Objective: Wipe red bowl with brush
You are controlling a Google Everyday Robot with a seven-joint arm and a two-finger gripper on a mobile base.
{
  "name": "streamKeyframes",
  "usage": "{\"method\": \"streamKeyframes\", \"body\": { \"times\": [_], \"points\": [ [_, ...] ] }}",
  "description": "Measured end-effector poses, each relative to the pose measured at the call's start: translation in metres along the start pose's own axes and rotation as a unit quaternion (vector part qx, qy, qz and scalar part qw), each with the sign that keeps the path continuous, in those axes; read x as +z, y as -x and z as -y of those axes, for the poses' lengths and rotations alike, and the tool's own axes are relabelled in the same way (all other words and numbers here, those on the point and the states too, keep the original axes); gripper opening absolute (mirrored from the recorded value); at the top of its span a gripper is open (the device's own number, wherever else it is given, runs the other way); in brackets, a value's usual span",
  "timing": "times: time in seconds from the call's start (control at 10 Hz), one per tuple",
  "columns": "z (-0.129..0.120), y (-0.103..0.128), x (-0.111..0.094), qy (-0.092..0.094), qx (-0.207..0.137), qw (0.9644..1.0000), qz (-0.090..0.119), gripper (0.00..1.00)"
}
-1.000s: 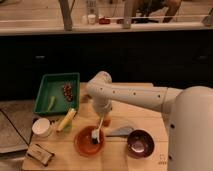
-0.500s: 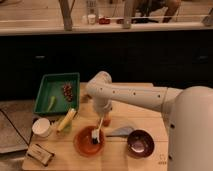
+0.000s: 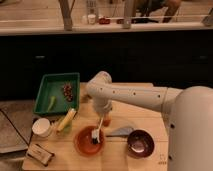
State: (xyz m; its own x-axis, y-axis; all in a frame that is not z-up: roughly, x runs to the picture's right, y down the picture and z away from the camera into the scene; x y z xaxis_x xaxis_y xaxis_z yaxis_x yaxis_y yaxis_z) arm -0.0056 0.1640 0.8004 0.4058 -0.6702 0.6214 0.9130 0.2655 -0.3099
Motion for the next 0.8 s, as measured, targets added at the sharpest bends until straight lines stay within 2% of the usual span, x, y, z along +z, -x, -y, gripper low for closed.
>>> {"method": "streamKeyframes", "body": {
  "times": [0.8],
  "points": [
    [0.0000, 0.0000, 0.0000, 0.000, 0.000, 1.0000, 0.000, 0.00]
  ]
}}
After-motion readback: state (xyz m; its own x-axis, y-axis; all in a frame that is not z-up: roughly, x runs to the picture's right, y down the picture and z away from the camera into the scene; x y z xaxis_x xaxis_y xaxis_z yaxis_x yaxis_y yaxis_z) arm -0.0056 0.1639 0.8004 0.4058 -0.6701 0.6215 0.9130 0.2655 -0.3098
